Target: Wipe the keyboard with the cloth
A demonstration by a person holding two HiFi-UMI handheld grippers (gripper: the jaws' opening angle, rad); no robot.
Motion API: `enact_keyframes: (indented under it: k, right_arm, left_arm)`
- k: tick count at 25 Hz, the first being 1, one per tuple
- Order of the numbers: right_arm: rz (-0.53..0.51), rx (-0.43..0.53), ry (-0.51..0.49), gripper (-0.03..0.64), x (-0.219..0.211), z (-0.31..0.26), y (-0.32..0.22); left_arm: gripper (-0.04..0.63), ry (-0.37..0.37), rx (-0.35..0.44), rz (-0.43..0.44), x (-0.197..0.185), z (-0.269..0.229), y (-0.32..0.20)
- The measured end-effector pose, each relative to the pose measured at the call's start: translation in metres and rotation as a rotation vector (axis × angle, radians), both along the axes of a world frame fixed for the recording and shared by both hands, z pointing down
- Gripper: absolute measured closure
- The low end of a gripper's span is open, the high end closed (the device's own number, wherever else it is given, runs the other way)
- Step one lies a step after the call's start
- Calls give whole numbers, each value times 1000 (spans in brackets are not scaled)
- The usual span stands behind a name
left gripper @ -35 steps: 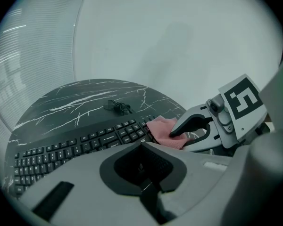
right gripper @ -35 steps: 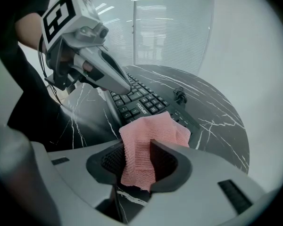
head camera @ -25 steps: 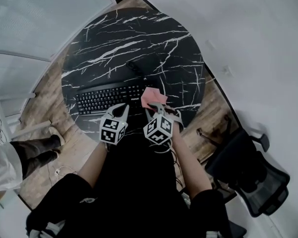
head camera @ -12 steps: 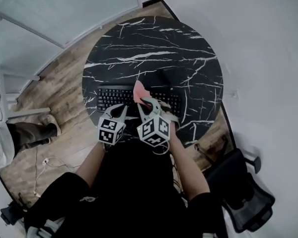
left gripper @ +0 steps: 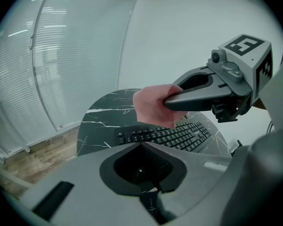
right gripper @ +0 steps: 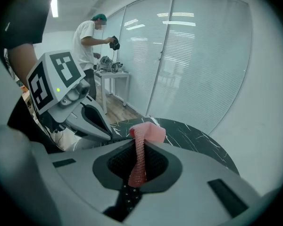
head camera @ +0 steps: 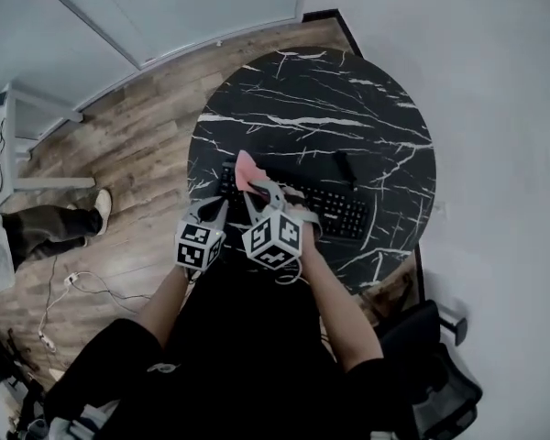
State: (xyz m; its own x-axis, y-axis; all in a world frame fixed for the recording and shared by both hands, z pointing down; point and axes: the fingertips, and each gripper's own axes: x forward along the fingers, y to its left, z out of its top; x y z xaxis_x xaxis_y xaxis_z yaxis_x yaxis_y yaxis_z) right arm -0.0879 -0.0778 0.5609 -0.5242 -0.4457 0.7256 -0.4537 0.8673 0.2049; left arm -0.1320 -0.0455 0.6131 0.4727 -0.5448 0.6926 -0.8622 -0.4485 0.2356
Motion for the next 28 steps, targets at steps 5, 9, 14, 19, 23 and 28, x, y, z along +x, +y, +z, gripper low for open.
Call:
enact_keyframes:
  k: [5,9,14,19,23,28]
  right_arm:
    - [-17,-23,57,604,-28,22,-10]
    - [-27,-74,126,604,-43,53,-15]
    - [-26,-190,191,602,-56,94,-12]
    - [-55,-258,227,475,-66,109,-6]
    - [-49,-268,181,441,-75,100,-8]
    - [-37,-290,201,440,-73,108,-13]
  left_arm:
    - [597,11,-14,-27,-37,9,-7]
    - [597,21,-27,-36,-60,17,-14]
    - [597,50,-40,-60,-86,21,-23]
    - [597,66,-46,-72,-106,26,-31]
    - [597,85,-60,-89,-113,33,-38]
    - [597,104,-59,-55,-102,35,-44]
